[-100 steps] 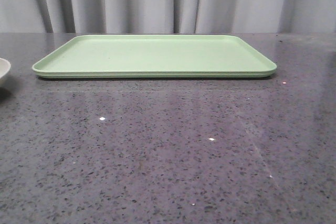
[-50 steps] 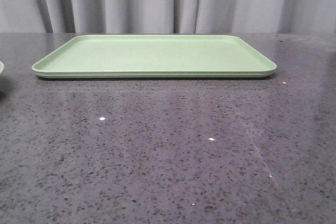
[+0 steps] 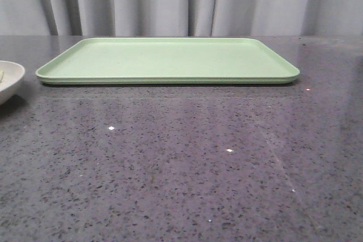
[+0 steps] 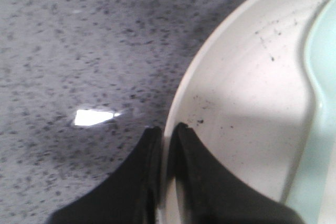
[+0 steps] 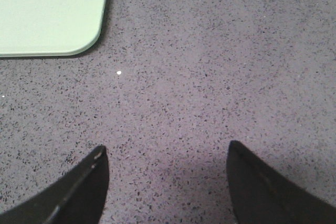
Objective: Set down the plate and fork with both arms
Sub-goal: 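Lift the plate with the left gripper and carry it over the tray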
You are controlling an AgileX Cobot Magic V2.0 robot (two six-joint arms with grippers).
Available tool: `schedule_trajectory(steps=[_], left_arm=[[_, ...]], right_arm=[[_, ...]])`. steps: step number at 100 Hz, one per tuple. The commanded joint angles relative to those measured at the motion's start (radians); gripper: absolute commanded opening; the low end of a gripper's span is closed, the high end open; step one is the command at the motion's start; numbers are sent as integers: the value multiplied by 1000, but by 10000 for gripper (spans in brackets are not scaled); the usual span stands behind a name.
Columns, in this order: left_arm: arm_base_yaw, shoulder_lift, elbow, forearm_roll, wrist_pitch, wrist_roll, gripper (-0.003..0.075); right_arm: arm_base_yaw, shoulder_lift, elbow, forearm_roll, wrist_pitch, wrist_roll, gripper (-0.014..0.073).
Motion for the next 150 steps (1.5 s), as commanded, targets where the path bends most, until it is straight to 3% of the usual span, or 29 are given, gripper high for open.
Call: schedule_trajectory(steps=[1, 19, 62, 109, 150], left_arm=[[16, -19, -20, -97, 36, 89, -20], [73, -25, -20, -363, 84, 265, -20], [-16, -59, -122, -505, 101, 283, -21], [-278, 94, -348, -512, -54, 26, -21], [-457, 301, -557, -513, -141, -118, -21]], right_arm=[[-6, 3, -37, -9, -57, -3, 489], [-6, 3, -37, -9, -50, -3, 489], [-6, 3, -37, 10, -37, -3, 489], [-6, 3, -37, 15, -16, -3, 489], [-6, 3, -37, 15, -16, -3, 489]])
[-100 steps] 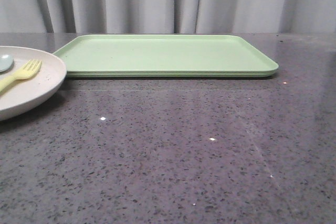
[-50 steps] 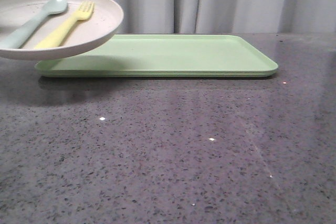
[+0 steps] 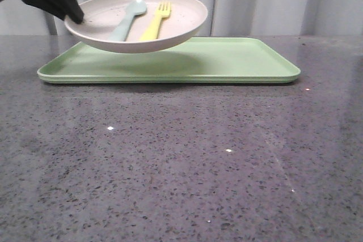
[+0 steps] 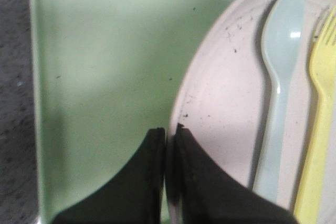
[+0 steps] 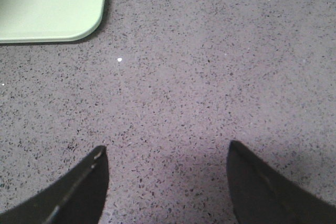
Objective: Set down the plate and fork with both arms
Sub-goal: 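Lift the plate with the left gripper and carry it over the tray, then lower the plate onto the tray and open the left gripper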
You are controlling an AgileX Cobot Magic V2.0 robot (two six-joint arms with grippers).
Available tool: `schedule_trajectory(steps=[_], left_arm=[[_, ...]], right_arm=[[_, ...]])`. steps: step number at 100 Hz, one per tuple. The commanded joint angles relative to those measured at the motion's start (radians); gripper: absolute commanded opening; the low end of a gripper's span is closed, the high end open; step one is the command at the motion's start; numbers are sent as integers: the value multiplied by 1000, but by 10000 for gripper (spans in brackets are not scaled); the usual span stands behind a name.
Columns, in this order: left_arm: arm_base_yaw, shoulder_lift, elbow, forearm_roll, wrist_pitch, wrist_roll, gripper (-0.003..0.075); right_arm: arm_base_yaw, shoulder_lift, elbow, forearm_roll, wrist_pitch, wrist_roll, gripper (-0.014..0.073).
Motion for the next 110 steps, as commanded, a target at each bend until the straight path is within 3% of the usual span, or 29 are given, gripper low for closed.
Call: schedule_trajectory(steps=[1, 33, 110], left_arm=[[-33, -15, -70, -55, -72, -51, -21], [-100, 66, -113, -51, -189, -144, -21], [-97, 137, -113, -9, -213, -144, -20]], right_arm=[[-6, 3, -37, 2, -56, -3, 489], [-6, 3, -37, 2, -57, -3, 489], [-6, 3, -37, 2, -57, -3, 489]])
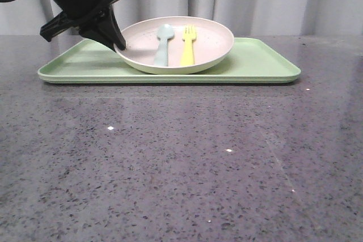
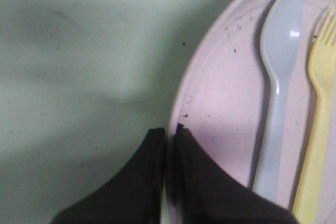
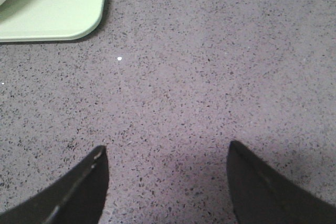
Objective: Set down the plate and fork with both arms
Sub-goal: 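Lower the plate onto the tray and open the left gripper, then raise the left gripper away from the tray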
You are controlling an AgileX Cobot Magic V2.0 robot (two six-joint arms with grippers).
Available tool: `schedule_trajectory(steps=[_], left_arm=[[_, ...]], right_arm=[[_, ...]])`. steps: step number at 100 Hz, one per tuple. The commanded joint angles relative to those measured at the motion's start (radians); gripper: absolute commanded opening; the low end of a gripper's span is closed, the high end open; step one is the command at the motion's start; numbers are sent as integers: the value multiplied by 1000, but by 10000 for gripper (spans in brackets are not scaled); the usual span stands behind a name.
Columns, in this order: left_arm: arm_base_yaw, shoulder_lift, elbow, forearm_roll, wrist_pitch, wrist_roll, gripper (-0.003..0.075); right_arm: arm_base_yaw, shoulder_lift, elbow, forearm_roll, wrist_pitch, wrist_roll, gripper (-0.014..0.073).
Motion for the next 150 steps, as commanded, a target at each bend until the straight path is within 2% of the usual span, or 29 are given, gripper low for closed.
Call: schedule_trajectory(steps=[1, 13, 32, 47, 69, 100, 120, 150], left_arm=[[-4, -49, -36, -31, -52, -13, -20], [-1, -49, -36, -31, -50, -13, -4], [9, -49, -36, -33, -38, -13, 153], [12, -49, -36, -31, -38, -13, 221], [12, -65, -36, -16, -26, -13, 223], [12, -210, -8, 163, 14, -13, 221], [14, -400, 145, 306, -10, -13, 221], [63, -743, 464, 379, -105, -13, 221]], right_arm=[[-6, 3, -37, 2, -59, -3, 489], [-6, 3, -37, 2, -59, -3, 489], [-6, 3, -37, 2, -60, -3, 489], [-6, 3, -37, 2, -69, -3, 489], [-6, 3, -37, 2, -67, -3, 489], [-6, 3, -37, 19, -64, -3, 489], [-5, 3, -37, 20, -59, -3, 489], [2, 4, -39, 20, -60, -24, 489]])
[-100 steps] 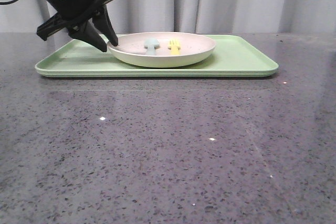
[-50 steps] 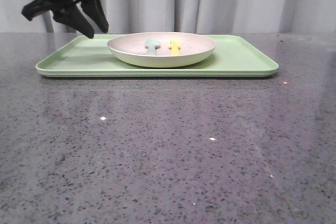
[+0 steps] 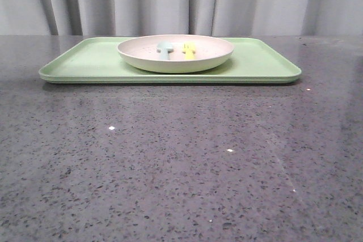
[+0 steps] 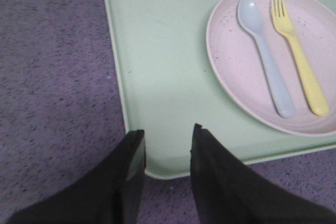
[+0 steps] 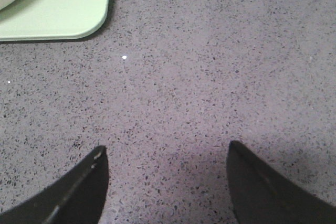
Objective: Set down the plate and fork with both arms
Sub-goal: 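Raise the left gripper away from the tray, then lower the right gripper over the yellow fork on the plate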
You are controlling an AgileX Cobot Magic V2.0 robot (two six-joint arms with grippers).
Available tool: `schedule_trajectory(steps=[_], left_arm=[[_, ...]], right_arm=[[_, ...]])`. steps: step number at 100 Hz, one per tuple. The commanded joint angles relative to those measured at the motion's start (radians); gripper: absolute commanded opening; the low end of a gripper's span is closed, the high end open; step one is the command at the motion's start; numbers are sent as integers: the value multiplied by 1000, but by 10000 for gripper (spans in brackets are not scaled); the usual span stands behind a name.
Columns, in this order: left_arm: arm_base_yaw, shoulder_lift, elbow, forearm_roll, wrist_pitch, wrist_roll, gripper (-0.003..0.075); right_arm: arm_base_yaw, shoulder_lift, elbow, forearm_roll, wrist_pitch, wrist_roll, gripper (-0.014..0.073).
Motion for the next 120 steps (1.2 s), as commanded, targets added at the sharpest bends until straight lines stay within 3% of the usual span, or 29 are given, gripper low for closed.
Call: schedule_trajectory(steps=[1, 23, 57, 120], left_arm=[[23, -130, 50, 23, -81, -11, 221], [80, -353, 217, 57, -78, -11, 221], [100, -605, 377, 95, -80, -11, 221], [100, -660, 427, 122, -21, -11, 221]], right_arm=[[1, 4, -39, 7, -63, -22, 489], [12, 38, -80, 7, -54, -35, 489], [148, 256, -334, 10, -25, -42, 489], [361, 820, -904, 44, 66, 6, 489]])
